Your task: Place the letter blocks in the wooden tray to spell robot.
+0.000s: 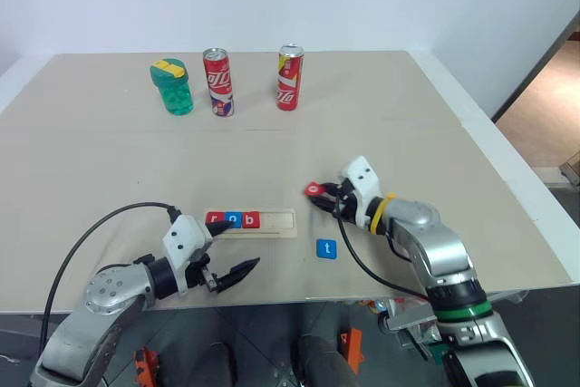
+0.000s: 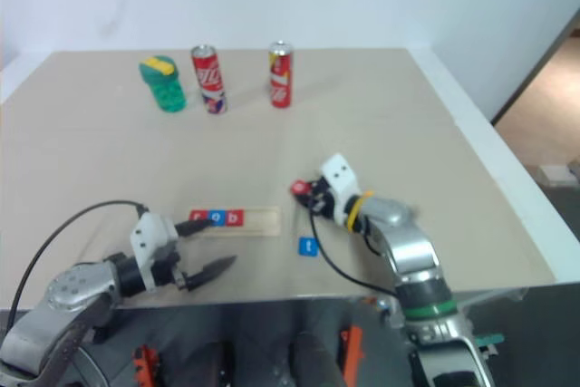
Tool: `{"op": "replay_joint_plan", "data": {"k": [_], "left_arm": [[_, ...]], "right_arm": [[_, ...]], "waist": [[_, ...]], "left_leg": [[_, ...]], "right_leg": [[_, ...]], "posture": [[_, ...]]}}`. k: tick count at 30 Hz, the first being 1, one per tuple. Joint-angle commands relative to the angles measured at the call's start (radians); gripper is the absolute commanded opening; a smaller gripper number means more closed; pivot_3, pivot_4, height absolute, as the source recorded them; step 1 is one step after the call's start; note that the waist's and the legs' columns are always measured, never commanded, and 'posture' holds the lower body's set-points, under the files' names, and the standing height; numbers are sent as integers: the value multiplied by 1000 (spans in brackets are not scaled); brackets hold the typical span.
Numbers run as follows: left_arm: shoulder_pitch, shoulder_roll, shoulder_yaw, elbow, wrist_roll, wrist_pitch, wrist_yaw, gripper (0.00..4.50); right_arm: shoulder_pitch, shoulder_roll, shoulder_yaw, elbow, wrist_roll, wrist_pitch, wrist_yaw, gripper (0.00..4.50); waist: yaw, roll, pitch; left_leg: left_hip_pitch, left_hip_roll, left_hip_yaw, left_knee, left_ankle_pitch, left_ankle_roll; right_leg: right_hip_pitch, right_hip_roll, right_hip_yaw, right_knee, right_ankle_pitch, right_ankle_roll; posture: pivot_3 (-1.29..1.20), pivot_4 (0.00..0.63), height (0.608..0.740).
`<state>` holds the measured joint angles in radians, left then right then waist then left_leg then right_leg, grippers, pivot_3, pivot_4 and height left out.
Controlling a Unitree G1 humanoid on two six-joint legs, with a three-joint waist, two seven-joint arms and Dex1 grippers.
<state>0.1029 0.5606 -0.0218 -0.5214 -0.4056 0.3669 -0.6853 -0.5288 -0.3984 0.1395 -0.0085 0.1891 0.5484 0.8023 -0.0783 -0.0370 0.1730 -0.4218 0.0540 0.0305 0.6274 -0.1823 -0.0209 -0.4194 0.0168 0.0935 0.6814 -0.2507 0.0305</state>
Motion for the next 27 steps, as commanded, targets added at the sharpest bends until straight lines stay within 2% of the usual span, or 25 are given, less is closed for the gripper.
{"op": "replay_joint_plan", "data": {"k": [1,5,8,16,27], "left_arm": [[7,-12,27,-5,24,-30,30,4500],[15,-21,15,-5,40,-39,46,4500],[21,-29,17,-12,45,-37,52,4500],[49,-23,27,-36,49,-26,51,4500],[65,-14,34,-45,48,-17,45,4500]], "right_arm": [[-75,-37,58,-4,62,-22,184,1196],[-132,-56,155,78,45,-100,341,1196],[-151,-59,200,157,3,-177,389,1196],[-190,-9,226,286,-53,-265,388,1196],[-204,29,224,317,-76,-297,398,1196]], "waist": [[3,-1,0],[5,0,0],[5,-1,0],[5,-1,0],[5,-1,0]], "left_leg": [[0,0,-1,0,0,0],[-2,-1,-2,-1,0,0],[-2,-2,-2,-2,0,0],[-2,-2,-3,-1,0,0],[-2,-2,-3,-1,0,0]], "right_leg": [[0,0,-1,0,0,0],[0,-2,-3,0,-3,0],[0,-3,-4,0,-4,1],[0,-3,-5,0,-3,0],[0,-3,-5,0,-3,0]], "posture": [[0,150,740],[0,150,740],[0,150,740],[0,150,740],[0,150,740]]}}
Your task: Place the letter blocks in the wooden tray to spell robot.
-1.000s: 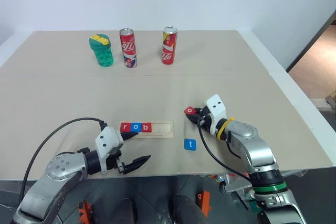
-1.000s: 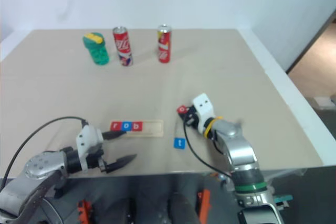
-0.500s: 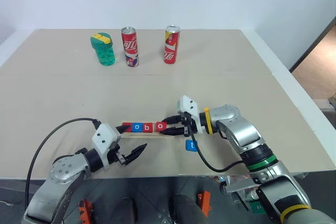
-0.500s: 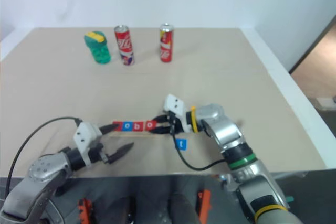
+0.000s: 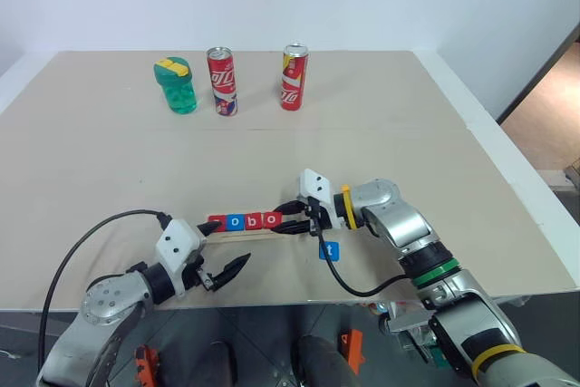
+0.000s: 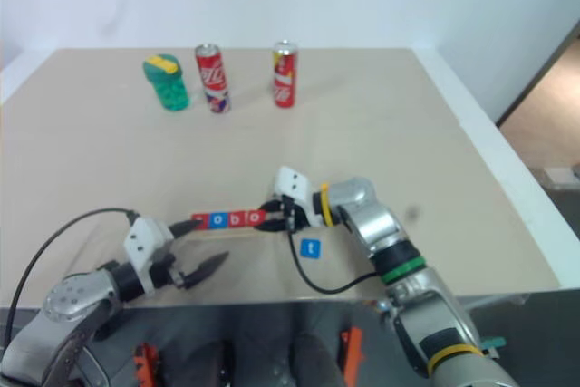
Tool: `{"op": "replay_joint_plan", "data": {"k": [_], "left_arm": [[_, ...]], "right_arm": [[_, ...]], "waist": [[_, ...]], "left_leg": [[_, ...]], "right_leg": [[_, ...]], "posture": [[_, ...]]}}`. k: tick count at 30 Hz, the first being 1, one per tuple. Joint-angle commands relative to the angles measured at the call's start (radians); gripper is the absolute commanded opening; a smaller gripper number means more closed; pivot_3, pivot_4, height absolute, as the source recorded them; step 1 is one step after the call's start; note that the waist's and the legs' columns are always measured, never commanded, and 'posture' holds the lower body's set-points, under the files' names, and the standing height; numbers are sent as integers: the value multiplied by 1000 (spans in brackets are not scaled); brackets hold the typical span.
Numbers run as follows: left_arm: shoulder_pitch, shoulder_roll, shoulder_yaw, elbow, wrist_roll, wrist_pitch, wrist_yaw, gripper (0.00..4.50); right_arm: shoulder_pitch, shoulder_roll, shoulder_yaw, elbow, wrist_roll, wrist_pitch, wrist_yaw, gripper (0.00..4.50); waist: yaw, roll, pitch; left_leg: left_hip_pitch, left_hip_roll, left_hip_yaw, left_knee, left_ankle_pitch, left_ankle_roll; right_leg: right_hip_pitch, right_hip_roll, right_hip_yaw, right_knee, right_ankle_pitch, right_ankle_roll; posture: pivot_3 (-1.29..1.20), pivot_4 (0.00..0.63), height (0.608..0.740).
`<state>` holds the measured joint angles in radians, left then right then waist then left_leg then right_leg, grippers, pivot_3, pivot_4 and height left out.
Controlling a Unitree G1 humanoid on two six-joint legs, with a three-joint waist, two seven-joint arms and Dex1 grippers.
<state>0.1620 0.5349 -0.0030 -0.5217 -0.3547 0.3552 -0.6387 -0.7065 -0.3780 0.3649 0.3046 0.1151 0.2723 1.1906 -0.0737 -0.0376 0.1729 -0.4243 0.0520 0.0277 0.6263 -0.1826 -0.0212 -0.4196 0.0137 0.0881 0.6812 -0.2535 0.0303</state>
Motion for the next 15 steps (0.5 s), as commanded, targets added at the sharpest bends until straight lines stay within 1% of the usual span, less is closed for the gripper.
{"op": "replay_joint_plan", "data": {"k": [1,9,10,13,14,15], "left_arm": [[6,11,14,-45,-3,-5,-1,4500],[13,8,7,-51,-6,3,-2,4500],[13,8,7,-52,-7,4,-2,4500],[14,8,5,-50,-6,7,-1,4500],[14,7,5,-49,-6,8,-1,4500],[14,7,5,-49,-6,9,-2,4500]], "right_arm": [[-29,11,-3,8,-4,-23,10,1196],[-43,14,-7,16,-1,-17,29,1196],[-44,14,-6,18,-2,-16,31,2264],[-47,19,-8,31,-4,-20,31,3338],[-48,21,-9,35,-6,-26,29,3613],[-49,22,-10,37,-7,-31,29,4018]], "waist": [[0,0,0],[0,0,0],[0,0,0],[0,0,0],[0,0,0],[0,0,0]], "left_leg": [[0,0,0,0,0,0],[0,0,0,0,0,0],[0,0,0,0,0,0],[0,0,0,0,0,0],[0,0,0,0,0,0],[0,0,0,0,0,0]], "right_leg": [[0,0,0,0,0,0],[0,0,0,0,0,0],[0,0,0,0,0,0],[0,0,0,0,0,0],[0,0,0,0,0,0],[0,0,0,0,0,0]], "posture": [[0,150,740],[0,150,740],[0,150,740],[0,150,740],[0,150,740],[0,150,740]]}}
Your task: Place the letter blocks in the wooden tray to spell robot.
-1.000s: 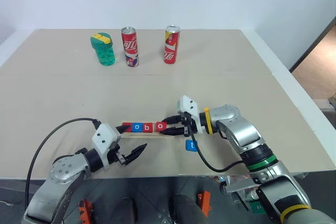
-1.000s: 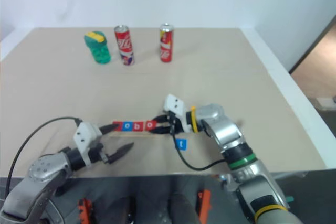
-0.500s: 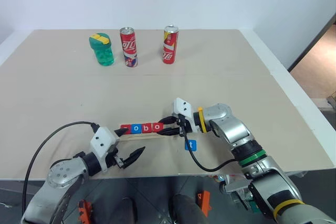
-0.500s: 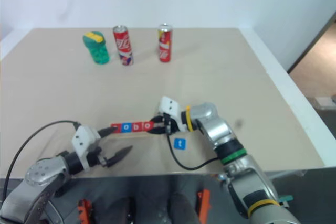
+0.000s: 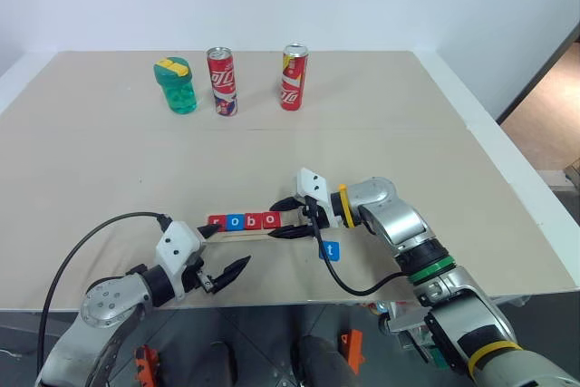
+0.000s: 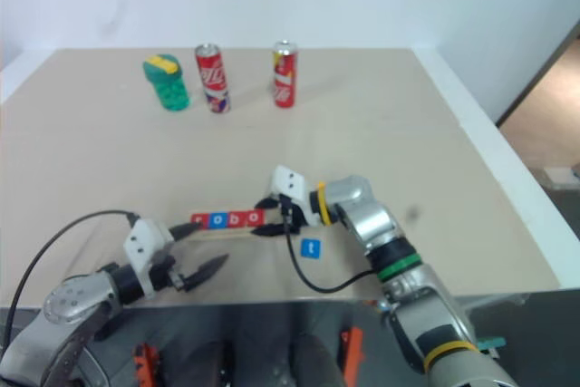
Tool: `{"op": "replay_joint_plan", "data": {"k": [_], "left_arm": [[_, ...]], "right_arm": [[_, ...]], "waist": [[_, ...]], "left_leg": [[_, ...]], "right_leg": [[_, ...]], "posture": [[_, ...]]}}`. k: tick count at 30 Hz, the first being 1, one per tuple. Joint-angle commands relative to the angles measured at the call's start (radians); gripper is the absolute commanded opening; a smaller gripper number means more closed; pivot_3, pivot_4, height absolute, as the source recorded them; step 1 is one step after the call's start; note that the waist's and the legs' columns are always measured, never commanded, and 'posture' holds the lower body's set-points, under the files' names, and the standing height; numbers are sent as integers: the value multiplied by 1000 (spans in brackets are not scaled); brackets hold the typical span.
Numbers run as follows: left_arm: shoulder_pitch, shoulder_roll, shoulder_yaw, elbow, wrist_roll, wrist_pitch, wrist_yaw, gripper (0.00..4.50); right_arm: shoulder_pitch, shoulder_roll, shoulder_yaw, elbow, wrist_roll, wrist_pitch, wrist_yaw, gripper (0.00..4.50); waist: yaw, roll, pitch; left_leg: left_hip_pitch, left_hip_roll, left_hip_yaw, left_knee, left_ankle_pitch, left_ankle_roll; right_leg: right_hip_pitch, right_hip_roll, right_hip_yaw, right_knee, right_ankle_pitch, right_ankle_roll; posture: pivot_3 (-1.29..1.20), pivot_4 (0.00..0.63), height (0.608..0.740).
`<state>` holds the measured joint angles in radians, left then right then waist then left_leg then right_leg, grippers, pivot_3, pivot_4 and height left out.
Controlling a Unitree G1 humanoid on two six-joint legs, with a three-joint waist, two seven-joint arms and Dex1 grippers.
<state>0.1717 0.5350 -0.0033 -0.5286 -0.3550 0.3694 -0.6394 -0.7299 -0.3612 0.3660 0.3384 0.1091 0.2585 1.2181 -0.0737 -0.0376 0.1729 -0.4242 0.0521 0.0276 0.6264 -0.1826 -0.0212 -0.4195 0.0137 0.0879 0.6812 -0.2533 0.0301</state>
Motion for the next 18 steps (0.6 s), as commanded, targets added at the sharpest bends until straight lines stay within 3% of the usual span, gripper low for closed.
{"op": "replay_joint_plan", "data": {"k": [1,5,11,14,18], "left_arm": [[5,6,5,-42,-5,-5,-1,4500],[9,7,6,-44,-4,-5,-2,4500],[19,26,-2,-85,-61,-17,-82,4500],[23,62,-11,-108,-97,-6,-150,4500],[14,127,-33,-120,-139,10,-244,4500]], "right_arm": [[-26,7,-12,4,-1,-19,2,4346],[-36,16,-46,-22,25,9,-13,4472],[-26,-28,-211,-143,143,190,-92,4472],[59,-115,-288,-262,204,264,-93,4472],[330,-284,-299,-485,249,284,-9,4472]], "waist": [[0,0,0],[0,0,0],[0,0,0],[12,0,0],[31,0,0]], "left_leg": [[0,0,0,0,0,0],[0,0,0,0,0,0],[0,0,0,0,0,0],[-1,-1,-1,0,0,0],[-1,-3,-1,-1,-2,-3]], "right_leg": [[0,0,0,0,0,0],[0,0,0,0,0,0],[0,0,0,0,0,0],[0,-1,-1,0,-1,0],[1,-3,-1,-1,-6,2]], "posture": [[0,150,740],[0,150,740],[0,150,740],[0,150,740],[0,150,740]]}}
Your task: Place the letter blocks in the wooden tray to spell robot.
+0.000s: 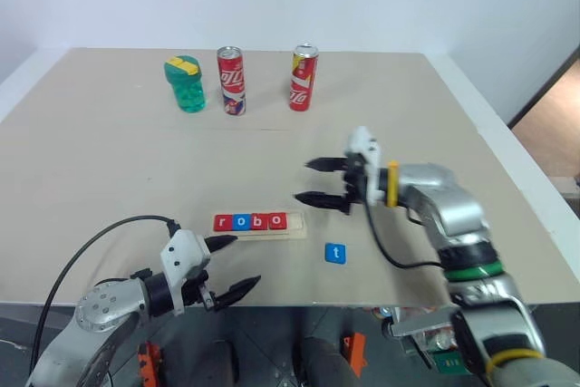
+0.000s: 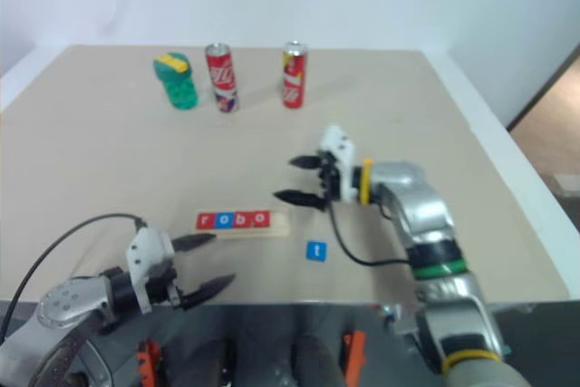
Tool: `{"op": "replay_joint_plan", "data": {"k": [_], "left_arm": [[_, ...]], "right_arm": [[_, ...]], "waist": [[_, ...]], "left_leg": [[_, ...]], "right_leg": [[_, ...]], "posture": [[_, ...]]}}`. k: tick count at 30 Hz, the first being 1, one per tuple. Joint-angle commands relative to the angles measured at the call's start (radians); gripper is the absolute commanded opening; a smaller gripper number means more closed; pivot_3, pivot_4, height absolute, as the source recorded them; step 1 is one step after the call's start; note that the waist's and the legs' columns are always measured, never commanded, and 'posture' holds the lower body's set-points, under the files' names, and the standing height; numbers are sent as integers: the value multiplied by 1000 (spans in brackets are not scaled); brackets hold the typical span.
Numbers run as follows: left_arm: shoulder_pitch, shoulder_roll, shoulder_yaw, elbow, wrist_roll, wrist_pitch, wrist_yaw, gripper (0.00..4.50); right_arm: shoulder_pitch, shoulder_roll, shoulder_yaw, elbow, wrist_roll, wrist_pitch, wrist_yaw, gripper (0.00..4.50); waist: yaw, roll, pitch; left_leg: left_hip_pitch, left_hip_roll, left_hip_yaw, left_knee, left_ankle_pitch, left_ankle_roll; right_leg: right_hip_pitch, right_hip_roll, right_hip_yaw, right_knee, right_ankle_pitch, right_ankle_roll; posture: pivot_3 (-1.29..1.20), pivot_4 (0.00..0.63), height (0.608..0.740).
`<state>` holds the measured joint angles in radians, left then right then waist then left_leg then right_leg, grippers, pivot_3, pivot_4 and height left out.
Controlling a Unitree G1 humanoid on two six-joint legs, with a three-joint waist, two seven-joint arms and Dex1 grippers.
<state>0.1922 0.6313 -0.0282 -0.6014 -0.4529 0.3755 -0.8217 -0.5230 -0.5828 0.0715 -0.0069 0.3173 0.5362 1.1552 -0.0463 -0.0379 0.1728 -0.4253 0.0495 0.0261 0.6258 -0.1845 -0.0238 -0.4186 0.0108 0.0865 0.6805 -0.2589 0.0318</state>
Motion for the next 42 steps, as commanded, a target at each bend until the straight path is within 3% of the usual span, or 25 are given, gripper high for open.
{"op": "replay_joint_plan", "data": {"k": [1,5,12,13,21,25,31,35,42], "left_arm": [[-10,43,-14,-46,-48,4,-80,4500],[-47,68,-35,-27,-54,-3,-124,4500],[-112,64,-58,12,-18,-27,-141,4500],[-118,62,-59,18,-13,-32,-140,4500],[-112,57,-52,42,18,-53,-127,4500],[-96,24,-28,45,29,-50,-64,4500],[-101,-26,-13,72,67,-62,26,4500],[-102,-26,-31,79,87,-76,22,4500],[-73,-29,-18,59,88,-69,43,4500]], "right_arm": [[175,-84,2,-175,36,-8,55,4472],[268,-88,18,-235,17,-47,5,4472],[297,-60,55,-184,-58,-130,-92,4472],[303,-57,56,-182,-60,-130,-103,3915],[417,-55,48,-225,-61,-163,-164,1298],[436,-34,26,-261,-38,-163,-206,1239],[132,35,79,-130,-1,-137,-133,1239],[-55,71,178,81,-67,-260,-2,1239],[-155,95,247,298,-132,-424,128,1239]], "waist": [[3,0,0],[-16,3,1],[-18,2,2],[-18,2,2],[-12,0,0],[-8,-1,0],[-20,1,3],[-23,0,3],[-16,0,3]], "left_leg": [[0,0,0,0,-1,-1],[2,2,2,0,-2,-1],[4,2,0,2,1,1],[4,2,1,3,1,1],[3,1,1,4,0,0],[3,1,0,3,0,-1],[5,2,1,7,1,1],[5,2,1,7,3,4],[1,1,1,7,0,1]], "right_leg": [[0,0,0,0,-2,0],[-2,1,3,1,0,-2],[1,3,1,1,2,-7],[1,3,2,1,2,-7],[2,2,2,0,0,-4],[2,2,1,0,0,-3],[1,3,3,1,7,-7],[3,3,1,0,8,-7],[1,1,2,0,6,0]], "posture": [[0,150,740],[0,150,740],[0,150,740],[0,150,740],[0,150,740],[0,150,740],[0,150,740],[0,150,740],[0,150,740]]}}
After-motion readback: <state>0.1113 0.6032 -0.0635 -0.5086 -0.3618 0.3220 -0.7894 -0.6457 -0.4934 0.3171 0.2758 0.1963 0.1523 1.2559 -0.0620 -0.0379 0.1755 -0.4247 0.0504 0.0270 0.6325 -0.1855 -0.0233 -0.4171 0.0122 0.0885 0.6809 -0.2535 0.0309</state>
